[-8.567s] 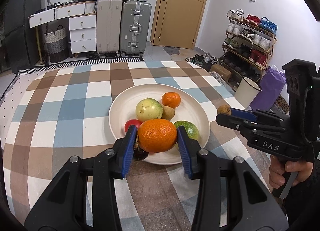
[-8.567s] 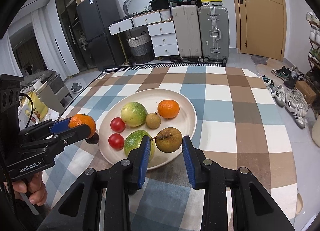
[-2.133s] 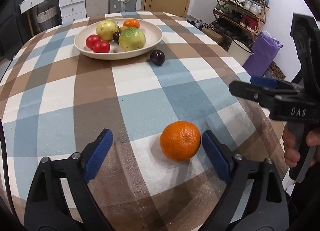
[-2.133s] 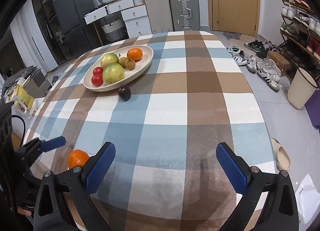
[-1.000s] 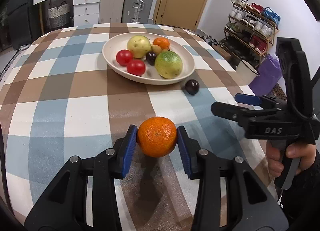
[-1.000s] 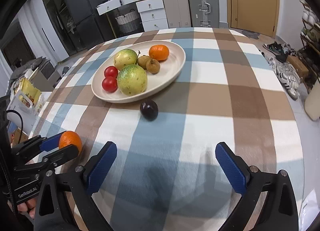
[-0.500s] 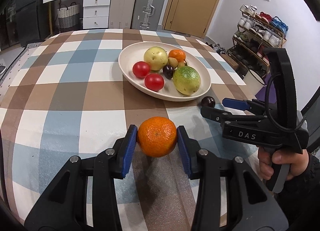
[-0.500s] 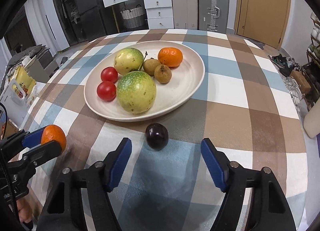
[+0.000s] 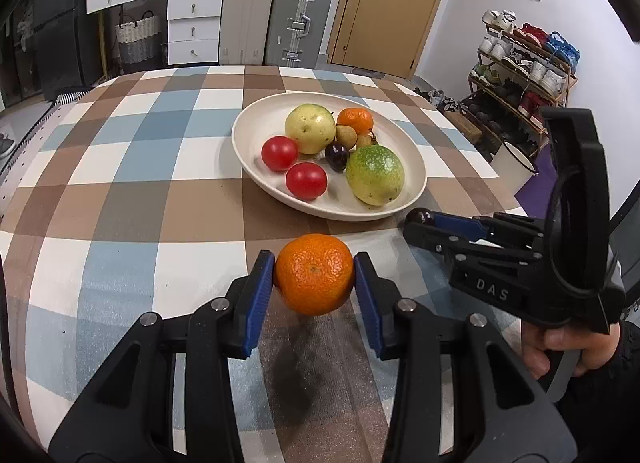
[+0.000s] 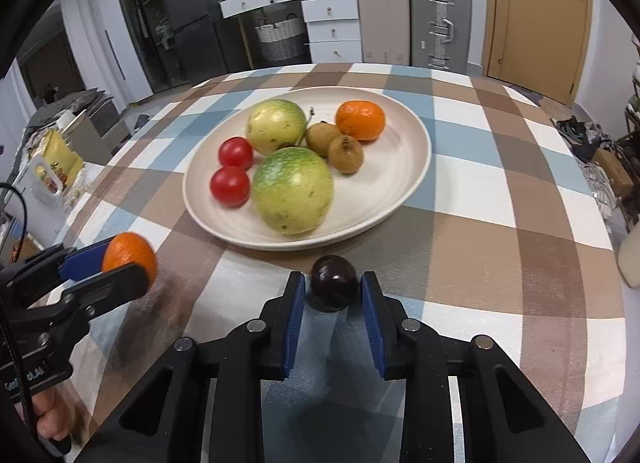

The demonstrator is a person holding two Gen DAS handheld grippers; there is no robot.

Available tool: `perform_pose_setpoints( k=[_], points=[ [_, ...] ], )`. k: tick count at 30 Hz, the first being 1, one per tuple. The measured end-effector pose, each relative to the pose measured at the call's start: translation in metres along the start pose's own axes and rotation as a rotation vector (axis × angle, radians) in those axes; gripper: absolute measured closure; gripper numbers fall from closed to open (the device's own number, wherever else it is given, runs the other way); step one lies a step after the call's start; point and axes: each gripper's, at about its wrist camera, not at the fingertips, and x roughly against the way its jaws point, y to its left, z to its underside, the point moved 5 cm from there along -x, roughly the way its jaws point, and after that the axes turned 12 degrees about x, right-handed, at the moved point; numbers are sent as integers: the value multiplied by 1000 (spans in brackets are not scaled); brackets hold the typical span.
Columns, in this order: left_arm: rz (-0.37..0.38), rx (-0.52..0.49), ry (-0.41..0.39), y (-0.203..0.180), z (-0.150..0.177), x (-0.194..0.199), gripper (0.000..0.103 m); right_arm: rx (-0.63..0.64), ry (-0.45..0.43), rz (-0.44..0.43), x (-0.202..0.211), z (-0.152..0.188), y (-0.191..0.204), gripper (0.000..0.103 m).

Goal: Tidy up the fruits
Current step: 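Grasp the dark plum with the right gripper while the left lifts the mandarin, then carry the mandarin and plum into the plate and open both grippers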

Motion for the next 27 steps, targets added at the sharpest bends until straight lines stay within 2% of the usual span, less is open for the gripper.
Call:
perform_pose_setpoints(
  k=[9,13,20,27],
  points=[
    [5,-8,-14,-4,-6,-2,65,4,-20,-24,9,5,3,78],
    [9,-4,-22,-5,-11,-3,65,1,-55,-25,22,3,2,78],
    [22,-15,-37,-12,-23,-6,65,-28,-129,-21,48,-11,-10,78],
    [32,-27,-50,-23,-38,-15,65,-54,-164,-10,50,-25,-23,78]
  ],
)
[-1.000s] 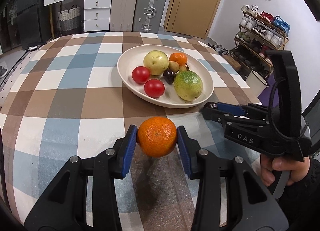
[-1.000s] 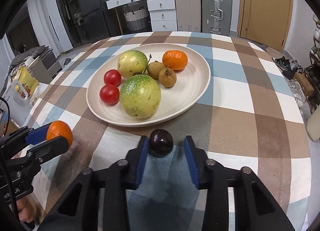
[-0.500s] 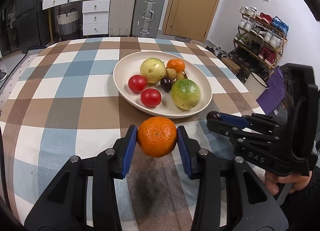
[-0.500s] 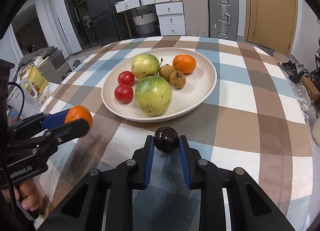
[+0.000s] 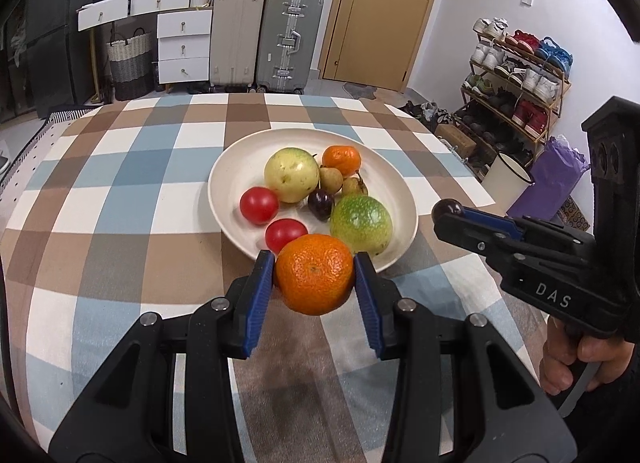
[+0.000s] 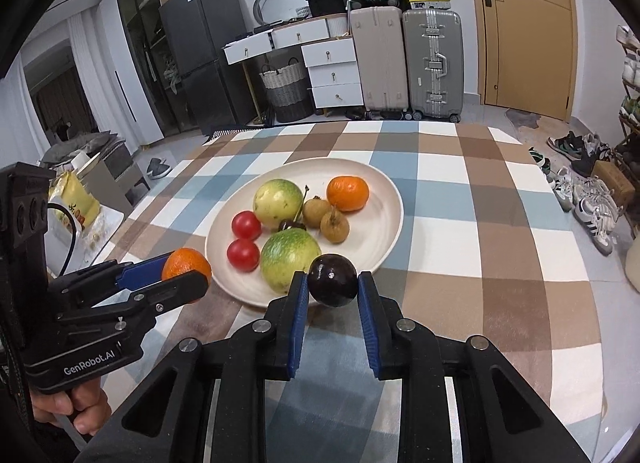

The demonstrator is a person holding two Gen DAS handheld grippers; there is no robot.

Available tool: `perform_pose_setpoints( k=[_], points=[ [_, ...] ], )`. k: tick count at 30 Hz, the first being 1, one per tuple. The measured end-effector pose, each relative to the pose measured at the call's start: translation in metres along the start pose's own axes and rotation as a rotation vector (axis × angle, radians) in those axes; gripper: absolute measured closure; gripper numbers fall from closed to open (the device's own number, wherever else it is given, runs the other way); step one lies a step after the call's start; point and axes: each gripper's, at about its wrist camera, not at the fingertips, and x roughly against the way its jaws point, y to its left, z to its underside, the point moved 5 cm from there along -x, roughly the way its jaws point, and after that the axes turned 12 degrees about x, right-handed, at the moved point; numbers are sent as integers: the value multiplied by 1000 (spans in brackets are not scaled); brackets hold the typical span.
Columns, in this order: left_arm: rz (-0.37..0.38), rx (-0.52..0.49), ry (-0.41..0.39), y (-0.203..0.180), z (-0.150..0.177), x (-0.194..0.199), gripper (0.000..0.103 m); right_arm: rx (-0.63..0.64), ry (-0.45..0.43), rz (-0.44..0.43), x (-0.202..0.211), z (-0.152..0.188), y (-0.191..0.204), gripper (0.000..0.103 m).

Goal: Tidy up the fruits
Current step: 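Carry the mandarin and plum into the plate and open both grippers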

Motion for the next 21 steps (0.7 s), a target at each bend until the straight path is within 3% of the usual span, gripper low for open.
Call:
perform_pose_setpoints(
  k=[21],
  points=[
    [-7,-23,-4,-4,-31,-41,65,-73,-19,3,-32,-22,-19,78]
  ],
)
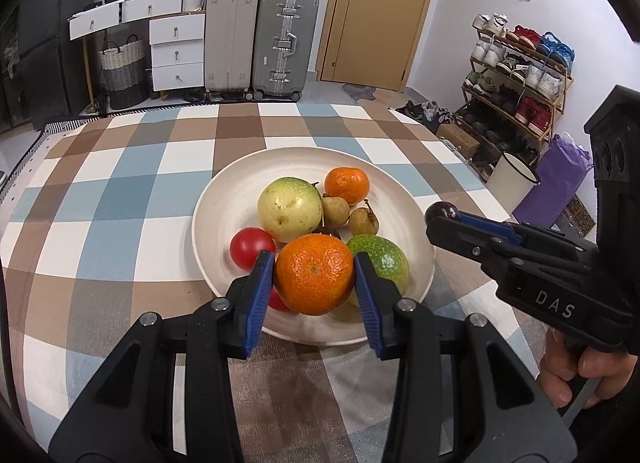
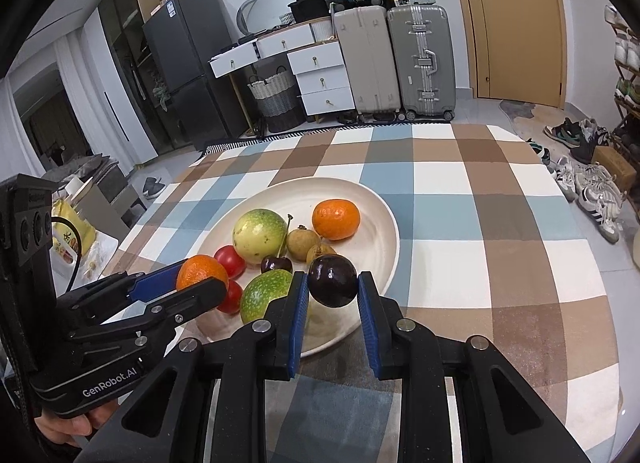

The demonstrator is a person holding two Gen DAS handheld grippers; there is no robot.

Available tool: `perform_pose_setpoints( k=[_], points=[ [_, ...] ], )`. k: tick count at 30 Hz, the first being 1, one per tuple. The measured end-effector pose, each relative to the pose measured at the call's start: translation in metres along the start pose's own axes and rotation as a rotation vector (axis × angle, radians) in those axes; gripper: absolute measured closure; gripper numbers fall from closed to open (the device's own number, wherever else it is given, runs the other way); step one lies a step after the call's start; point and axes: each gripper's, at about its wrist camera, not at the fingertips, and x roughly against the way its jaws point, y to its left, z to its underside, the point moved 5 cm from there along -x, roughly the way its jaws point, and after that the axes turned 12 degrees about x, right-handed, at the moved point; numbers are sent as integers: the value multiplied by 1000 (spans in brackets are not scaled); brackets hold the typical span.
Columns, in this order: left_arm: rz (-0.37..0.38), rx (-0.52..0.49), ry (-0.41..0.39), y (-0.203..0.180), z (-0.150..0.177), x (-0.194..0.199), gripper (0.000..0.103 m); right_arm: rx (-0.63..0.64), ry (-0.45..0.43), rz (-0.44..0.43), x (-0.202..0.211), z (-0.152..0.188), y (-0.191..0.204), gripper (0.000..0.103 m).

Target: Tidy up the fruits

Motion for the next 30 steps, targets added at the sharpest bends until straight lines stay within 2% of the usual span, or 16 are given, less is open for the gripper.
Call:
perform_pose_setpoints(
  k=[6,10,14,16,18,20,22,23,27,29,30],
  points=[
    [2,-1,1,3,-1,1,65,20,9,20,0,-3,1,74],
    [-3,5,-11,4,-2,7,65,32,-5,33,7,-2,2,58],
    [-3,3,-29,4,-4,15,64,39,-14,51,15,0,0,52],
    [-3,-4,-30,3,-4,19,62,35,-13,54,18,2,-2,44],
    [-6,-14,-38,2,-3,25,54,28,-21,54,24,3,-3,33],
    [-14,-20,-54,3,-1,32,38,28,-31,55,28,5,-3,24],
    [-16,-27,-67,3,2,41,27,31,-41,60,34,6,-3,15],
    [-18,-32,-74,4,4,45,23,32,-46,60,36,7,-3,14],
    [-29,-39,-96,9,9,62,17,40,-57,51,44,14,0,5],
    [-31,-36,-103,13,13,68,4,44,-78,36,49,17,3,1],
    [-33,-34,-110,15,15,72,0,47,-89,29,52,19,6,1]
  ],
)
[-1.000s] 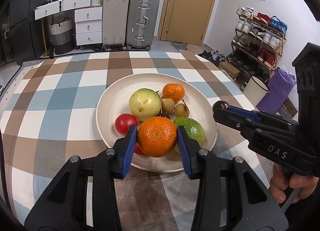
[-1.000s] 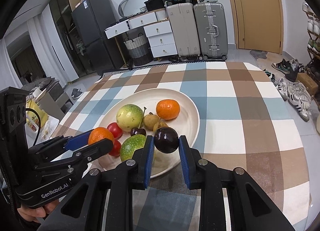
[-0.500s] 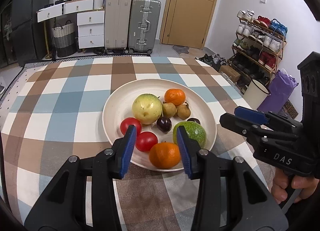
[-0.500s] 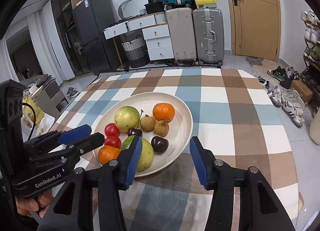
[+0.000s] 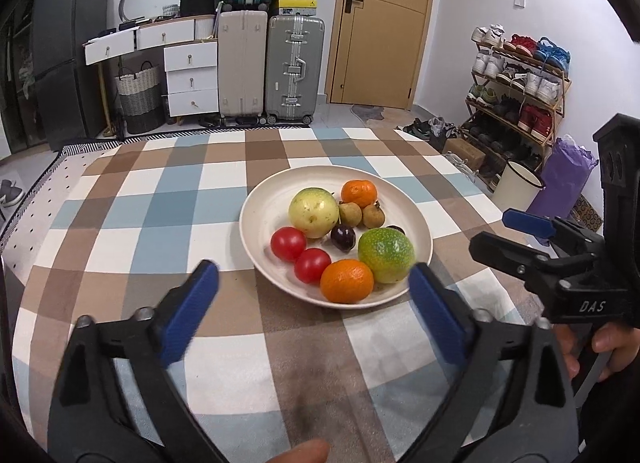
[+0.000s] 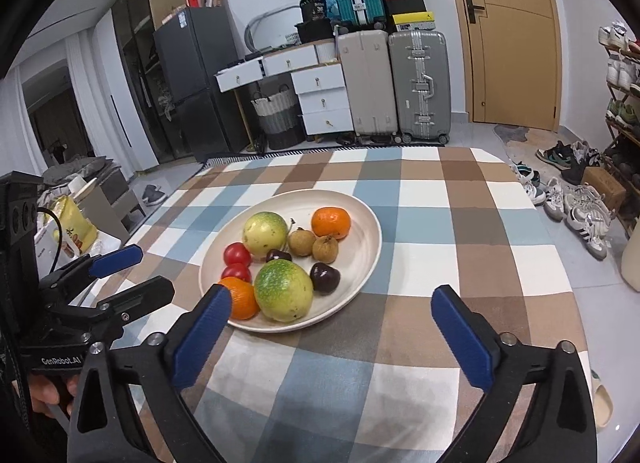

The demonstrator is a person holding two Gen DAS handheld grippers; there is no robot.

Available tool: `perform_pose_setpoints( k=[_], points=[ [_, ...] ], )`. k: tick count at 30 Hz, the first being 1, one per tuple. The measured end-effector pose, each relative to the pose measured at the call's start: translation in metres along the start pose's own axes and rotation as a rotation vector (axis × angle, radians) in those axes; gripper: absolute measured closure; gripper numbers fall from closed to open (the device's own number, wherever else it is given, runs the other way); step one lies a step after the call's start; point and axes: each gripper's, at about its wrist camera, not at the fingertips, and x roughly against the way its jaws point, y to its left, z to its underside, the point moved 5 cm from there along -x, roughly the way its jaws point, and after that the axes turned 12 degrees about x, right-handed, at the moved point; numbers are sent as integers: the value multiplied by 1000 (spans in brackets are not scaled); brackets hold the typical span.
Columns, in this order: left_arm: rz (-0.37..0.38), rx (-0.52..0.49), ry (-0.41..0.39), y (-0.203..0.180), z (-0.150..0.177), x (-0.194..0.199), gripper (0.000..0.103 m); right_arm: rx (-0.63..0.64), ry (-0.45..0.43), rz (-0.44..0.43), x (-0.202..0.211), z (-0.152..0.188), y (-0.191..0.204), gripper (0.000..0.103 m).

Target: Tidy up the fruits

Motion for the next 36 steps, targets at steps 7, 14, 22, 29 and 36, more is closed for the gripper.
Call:
perform_pose_setpoints(
  k=[7,14,22,29,36],
  points=[
    [-14,15,-41,14,11,15,1,34,-65,-25,11,10,14,0],
    [0,30,-105,22,23,17,1,89,-113,-27,16,21,25,0],
    [20,32,-122,22,24,11,1,67,-176,-26,23,22,22,0],
    [22,21,-148,18,23,15,1,65,-220,-5,32,19,21,0],
    [28,5,-153,15,24,16,1,93,-217,20,31,19,25,0]
  ],
)
